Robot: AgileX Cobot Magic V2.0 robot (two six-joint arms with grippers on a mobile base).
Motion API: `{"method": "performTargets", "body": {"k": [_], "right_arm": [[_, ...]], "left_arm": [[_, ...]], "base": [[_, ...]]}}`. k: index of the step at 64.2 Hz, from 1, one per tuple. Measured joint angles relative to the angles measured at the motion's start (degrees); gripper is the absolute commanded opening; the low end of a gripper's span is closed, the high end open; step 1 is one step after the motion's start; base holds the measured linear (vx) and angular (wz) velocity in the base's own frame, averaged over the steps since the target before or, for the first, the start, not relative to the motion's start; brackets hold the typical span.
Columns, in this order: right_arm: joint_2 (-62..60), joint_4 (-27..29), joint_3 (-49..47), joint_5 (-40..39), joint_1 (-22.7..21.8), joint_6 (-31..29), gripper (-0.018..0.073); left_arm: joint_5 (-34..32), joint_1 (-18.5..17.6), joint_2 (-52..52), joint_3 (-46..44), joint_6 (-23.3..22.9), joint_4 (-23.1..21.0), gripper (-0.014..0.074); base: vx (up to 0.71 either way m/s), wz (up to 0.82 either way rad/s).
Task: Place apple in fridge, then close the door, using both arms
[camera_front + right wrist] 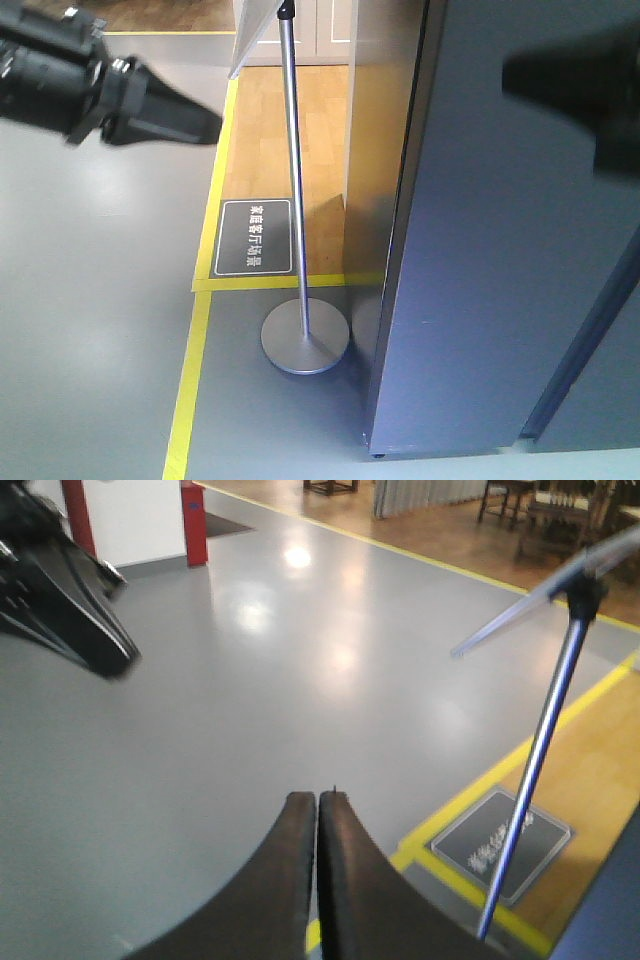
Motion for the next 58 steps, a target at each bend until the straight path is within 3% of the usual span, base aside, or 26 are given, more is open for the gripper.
{"method": "performTargets", "body": {"k": [12, 21, 33, 43, 58], "right_arm": [[-11.8, -0.1, 20.9, -7.0, 0.0, -1.4, -0.0005], [-19.3, -0.1, 33.4, -10.6, 0.0, -2.0, -0.0005], [-25.6, -0.1, 42.5, -13.0, 0.0, -2.3, -0.0005], [-27.0, 0.0, 44.3, -13.9, 0.0, -2.3, -0.0003], [-27.0, 0.2, 44.3, -14.1, 0.0, -2.3, -0.0003]], "left_arm": [[-12.8, 0.0, -16.6, 25.2, 4.7, -0.1, -0.0008], [-27.0, 0.0, -28.1, 46.9, 5.2, -0.7, -0.0008], [-42.0, 0.0, -37.3, 67.7, 5.1, -7.0, -0.0008], [-47.3, 0.0, -40.8, 73.4, 5.1, -12.2, -0.0008], [-48.2, 0.0, -41.1, 73.7, 5.1, -13.9, -0.0008]], "base": [[0.00, 0.00], [0.00, 0.00], [0.00, 0.00], [0.00, 0.00], [0.00, 0.00]]}}
